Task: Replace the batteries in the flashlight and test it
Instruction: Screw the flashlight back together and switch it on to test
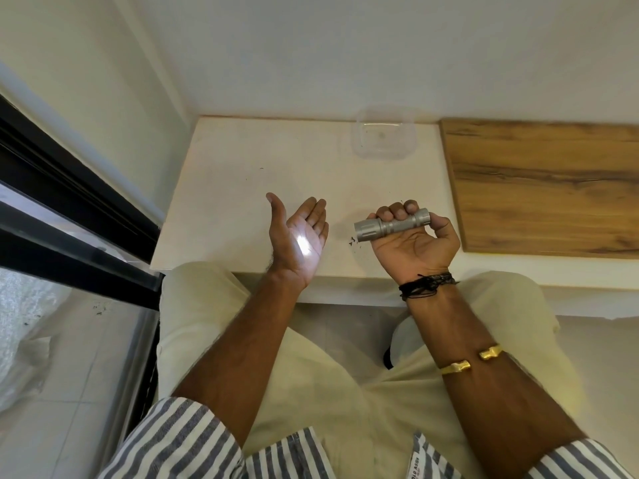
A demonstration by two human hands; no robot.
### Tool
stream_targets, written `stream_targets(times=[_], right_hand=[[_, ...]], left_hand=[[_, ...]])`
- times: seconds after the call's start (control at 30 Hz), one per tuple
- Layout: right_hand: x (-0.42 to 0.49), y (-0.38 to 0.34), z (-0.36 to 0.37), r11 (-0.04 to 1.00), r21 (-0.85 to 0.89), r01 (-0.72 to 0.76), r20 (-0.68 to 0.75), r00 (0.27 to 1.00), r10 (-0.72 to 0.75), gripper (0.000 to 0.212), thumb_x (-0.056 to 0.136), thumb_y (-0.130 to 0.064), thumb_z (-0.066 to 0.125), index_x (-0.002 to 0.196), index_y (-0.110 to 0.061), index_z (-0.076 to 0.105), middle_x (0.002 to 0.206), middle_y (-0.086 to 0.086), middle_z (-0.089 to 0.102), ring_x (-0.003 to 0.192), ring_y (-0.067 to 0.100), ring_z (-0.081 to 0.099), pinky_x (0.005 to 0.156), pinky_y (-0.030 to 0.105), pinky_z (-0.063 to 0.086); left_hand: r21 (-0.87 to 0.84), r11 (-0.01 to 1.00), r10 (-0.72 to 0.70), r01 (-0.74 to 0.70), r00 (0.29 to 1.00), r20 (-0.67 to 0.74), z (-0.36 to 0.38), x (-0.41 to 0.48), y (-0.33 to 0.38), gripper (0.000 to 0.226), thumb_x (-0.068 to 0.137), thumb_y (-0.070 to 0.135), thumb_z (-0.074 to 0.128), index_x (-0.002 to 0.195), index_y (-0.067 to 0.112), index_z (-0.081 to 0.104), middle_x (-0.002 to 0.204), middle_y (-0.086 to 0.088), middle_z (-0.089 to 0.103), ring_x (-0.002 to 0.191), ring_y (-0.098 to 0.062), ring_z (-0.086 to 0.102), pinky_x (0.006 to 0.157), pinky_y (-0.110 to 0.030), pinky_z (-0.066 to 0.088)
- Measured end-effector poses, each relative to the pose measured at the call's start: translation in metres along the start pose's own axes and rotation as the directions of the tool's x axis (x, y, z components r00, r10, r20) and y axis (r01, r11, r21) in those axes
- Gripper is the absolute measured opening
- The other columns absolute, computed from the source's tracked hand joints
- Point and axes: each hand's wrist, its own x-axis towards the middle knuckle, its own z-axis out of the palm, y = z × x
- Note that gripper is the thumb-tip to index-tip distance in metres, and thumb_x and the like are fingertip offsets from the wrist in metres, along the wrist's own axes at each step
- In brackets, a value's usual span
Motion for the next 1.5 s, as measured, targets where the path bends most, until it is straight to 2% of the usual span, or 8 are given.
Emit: stream_targets(times=[0.57,0.87,1.07,1.17,1.27,1.33,1.4,1.5], right_hand=[[-0.001,-0.002,0.000,1.000,0.021,0.015,-0.034,0.999,-0.014,0.016,0.068,-0.025,0.048,0.073,-0.010,0.051,0.073,0.004,0.045,0.068,0.025,0.045,0.096,0.040,0.033],[-0.001,-0.002,0.000,0.999,0.042,0.002,-0.015,1.000,-0.002,0.021,0.071,-0.028,0.055,0.079,-0.009,0.055,0.079,0.005,0.048,0.076,0.024,0.047,0.099,0.036,0.032],[0.003,-0.002,0.003,0.967,-0.251,-0.042,-0.082,0.996,0.022,0.018,0.087,0.001,0.045,0.091,-0.010,0.059,0.084,0.008,0.057,0.081,0.024,0.054,0.105,0.042,0.039],[0.005,-0.003,0.002,0.770,-0.635,0.065,-0.063,0.989,-0.136,0.018,0.095,0.006,0.056,0.103,-0.008,0.063,0.095,0.007,0.066,0.095,0.025,0.064,0.104,0.043,0.050],[0.003,-0.003,-0.001,0.200,-0.943,0.267,0.176,0.907,-0.382,0.021,0.090,0.005,0.065,0.106,-0.008,0.067,0.097,0.001,0.071,0.089,0.023,0.068,0.093,0.041,0.057],[0.001,-0.002,-0.002,-0.006,-0.934,0.358,0.314,0.810,-0.495,0.021,0.089,0.003,0.069,0.107,-0.006,0.068,0.117,0.007,0.072,0.113,0.019,0.068,0.102,0.042,0.054],[0.000,-0.001,0.002,0.011,-0.875,0.484,0.397,0.731,-0.554,0.020,0.089,0.006,0.069,0.108,0.000,0.066,0.130,0.013,0.067,0.134,0.017,0.056,0.109,0.050,0.047],[0.001,-0.003,0.008,0.122,-0.809,0.575,0.422,0.712,-0.561,0.023,0.090,0.006,0.069,0.108,-0.006,0.063,0.139,0.002,0.059,0.140,0.016,0.050,0.103,0.069,0.044]], left_hand=[[0.042,0.999,0.000,0.001,1.000,-0.009,0.001,0.000,-0.002,0.094,0.090,0.078,0.013,0.155,0.010,0.023,0.161,-0.011,0.027,0.149,-0.030,0.024,0.122,-0.043,0.017],[0.022,0.999,-0.043,0.043,0.999,0.017,0.001,0.000,-0.003,0.097,0.087,0.082,0.020,0.154,0.012,0.023,0.162,-0.009,0.026,0.150,-0.026,0.020,0.123,-0.042,0.011],[0.034,0.999,-0.043,0.042,0.999,0.014,0.001,0.000,-0.005,0.098,0.087,0.081,0.017,0.155,0.010,0.020,0.163,-0.010,0.023,0.151,-0.027,0.018,0.124,-0.043,0.009],[0.005,1.000,-0.009,0.009,0.998,-0.057,-0.002,0.002,-0.002,0.098,0.088,0.080,0.017,0.155,0.008,0.022,0.162,-0.012,0.025,0.151,-0.028,0.019,0.124,-0.043,0.010],[0.023,0.999,0.045,-0.043,0.991,-0.123,-0.005,0.004,0.000,0.098,0.088,0.081,0.019,0.153,0.008,0.026,0.160,-0.012,0.031,0.149,-0.027,0.025,0.123,-0.043,0.015],[0.035,0.997,0.070,-0.066,0.987,-0.144,-0.007,0.005,0.000,0.098,0.088,0.081,0.019,0.152,0.008,0.029,0.158,-0.012,0.034,0.147,-0.027,0.028,0.123,-0.043,0.018],[0.045,0.996,0.085,-0.079,0.984,-0.154,-0.009,0.006,0.000,0.097,0.088,0.081,0.019,0.152,0.008,0.030,0.157,-0.011,0.036,0.147,-0.027,0.030,0.122,-0.043,0.019],[0.067,0.994,0.096,-0.086,0.983,-0.157,-0.009,0.006,-0.001,0.096,0.088,0.080,0.018,0.152,0.010,0.030,0.157,-0.011,0.036,0.146,-0.028,0.031,0.122,-0.042,0.020]])
